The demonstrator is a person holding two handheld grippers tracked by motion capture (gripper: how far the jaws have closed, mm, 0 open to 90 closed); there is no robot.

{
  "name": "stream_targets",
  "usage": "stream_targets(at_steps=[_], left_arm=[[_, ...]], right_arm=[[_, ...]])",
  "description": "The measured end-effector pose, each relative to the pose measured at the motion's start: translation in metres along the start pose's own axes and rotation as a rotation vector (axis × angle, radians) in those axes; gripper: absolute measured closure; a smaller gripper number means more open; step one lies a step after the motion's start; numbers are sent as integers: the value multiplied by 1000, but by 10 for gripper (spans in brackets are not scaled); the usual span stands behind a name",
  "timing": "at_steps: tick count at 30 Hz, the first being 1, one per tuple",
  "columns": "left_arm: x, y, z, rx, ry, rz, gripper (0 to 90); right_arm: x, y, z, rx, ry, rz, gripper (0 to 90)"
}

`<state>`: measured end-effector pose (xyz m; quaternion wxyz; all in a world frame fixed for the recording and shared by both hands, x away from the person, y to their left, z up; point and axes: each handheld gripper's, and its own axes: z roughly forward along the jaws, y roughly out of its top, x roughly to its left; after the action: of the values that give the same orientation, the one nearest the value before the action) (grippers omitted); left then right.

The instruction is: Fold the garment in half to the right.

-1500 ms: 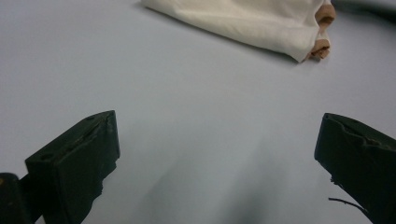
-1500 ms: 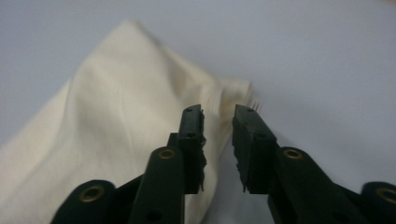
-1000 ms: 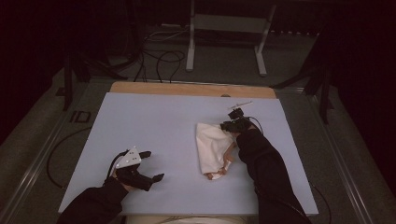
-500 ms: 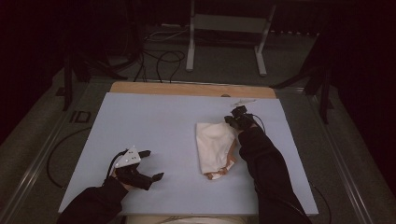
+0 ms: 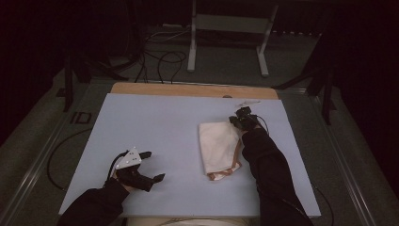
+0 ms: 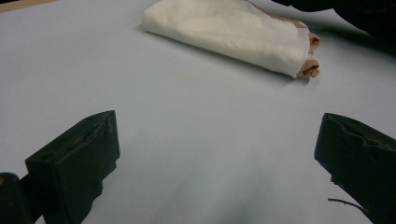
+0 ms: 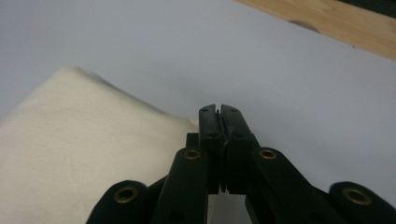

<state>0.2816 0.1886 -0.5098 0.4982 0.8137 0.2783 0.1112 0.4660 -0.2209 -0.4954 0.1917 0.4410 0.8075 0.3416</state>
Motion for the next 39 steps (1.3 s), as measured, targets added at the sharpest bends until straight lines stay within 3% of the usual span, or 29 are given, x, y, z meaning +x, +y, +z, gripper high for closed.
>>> stream_targets(at_steps=[19,29,39], left_arm=[[2,-1,0,7,23,0,10],[2,-1,-1,3,22,-4,10],[2,-1,0,6,17,-9,10]], right_arm=[[-3,-15,21,43,6,16,848],[-4,-8,13,20,12,55,496],[2,2,4,5,61,67,293]])
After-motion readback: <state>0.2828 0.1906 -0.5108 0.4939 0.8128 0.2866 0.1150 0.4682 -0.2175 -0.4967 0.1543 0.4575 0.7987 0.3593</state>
